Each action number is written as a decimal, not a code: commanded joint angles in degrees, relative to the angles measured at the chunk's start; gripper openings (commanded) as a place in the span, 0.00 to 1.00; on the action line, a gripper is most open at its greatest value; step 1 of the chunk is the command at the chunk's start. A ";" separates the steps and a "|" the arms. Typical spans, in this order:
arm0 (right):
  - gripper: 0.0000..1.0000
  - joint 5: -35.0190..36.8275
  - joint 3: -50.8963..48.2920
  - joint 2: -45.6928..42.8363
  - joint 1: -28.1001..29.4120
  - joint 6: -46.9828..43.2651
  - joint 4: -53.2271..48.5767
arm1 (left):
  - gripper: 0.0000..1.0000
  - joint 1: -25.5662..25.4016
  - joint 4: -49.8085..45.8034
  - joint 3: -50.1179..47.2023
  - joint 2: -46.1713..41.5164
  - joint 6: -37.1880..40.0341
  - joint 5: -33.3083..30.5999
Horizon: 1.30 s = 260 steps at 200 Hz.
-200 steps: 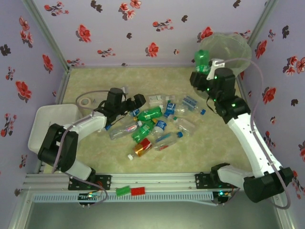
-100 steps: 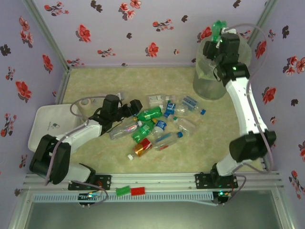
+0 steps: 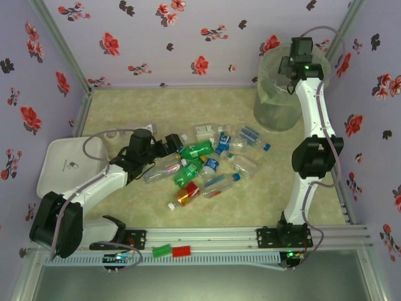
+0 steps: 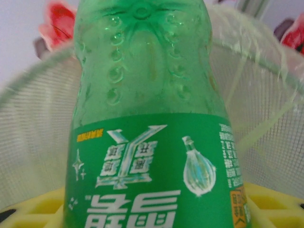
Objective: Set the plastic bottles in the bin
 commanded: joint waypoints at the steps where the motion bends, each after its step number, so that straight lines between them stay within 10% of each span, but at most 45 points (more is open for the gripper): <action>1: 0.50 -2.70 2.12 1.41 -1.38 2.82 -2.51 | 1.00 -0.30 -0.70 -0.72 -1.33 1.58 -1.57; 42: 0.63 -4.69 2.94 3.24 -2.36 4.07 -2.52 | 1.00 -0.30 -1.12 -0.27 -1.24 0.87 -1.61; 73: 0.99 -5.53 4.67 3.72 -2.47 4.89 -3.13 | 1.00 -0.34 -1.50 -0.14 -1.76 0.38 -1.46; 176: 1.00 -3.01 1.93 -11.69 3.39 1.24 -2.71 | 1.00 3.20 -12.70 6.62 -0.77 8.99 -6.00; 260: 1.00 -11.71 -40.98 -38.85 18.39 9.06 18.92 | 1.00 11.44 -28.87 12.97 6.61 17.57 -15.34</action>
